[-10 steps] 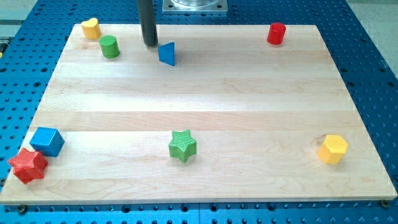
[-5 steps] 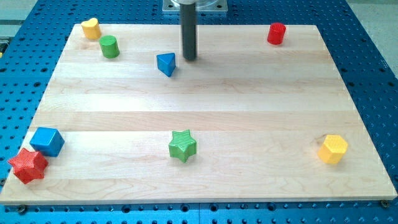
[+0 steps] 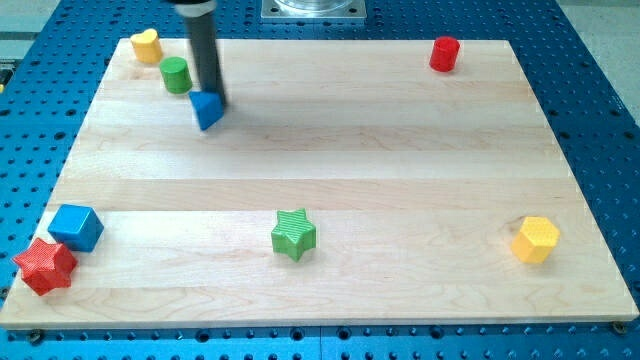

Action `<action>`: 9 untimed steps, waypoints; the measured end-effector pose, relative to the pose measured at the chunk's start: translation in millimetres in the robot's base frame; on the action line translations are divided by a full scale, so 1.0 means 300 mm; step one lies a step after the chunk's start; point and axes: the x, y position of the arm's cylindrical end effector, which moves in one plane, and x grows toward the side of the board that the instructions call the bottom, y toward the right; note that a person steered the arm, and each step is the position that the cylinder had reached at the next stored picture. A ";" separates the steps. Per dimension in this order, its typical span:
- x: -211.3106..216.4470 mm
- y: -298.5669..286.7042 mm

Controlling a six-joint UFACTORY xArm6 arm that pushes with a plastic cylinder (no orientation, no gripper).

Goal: Push the blue triangle to the right of the blue cube

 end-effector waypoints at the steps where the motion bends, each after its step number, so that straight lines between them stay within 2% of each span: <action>1: 0.194 -0.198; 2: 0.296 -0.209; 3: 0.124 -0.168; 4: -0.007 -0.046; 5: 0.002 0.123; 6: 0.191 0.031; 7: 0.197 0.046; 8: 0.062 -0.013; 9: 0.124 -0.141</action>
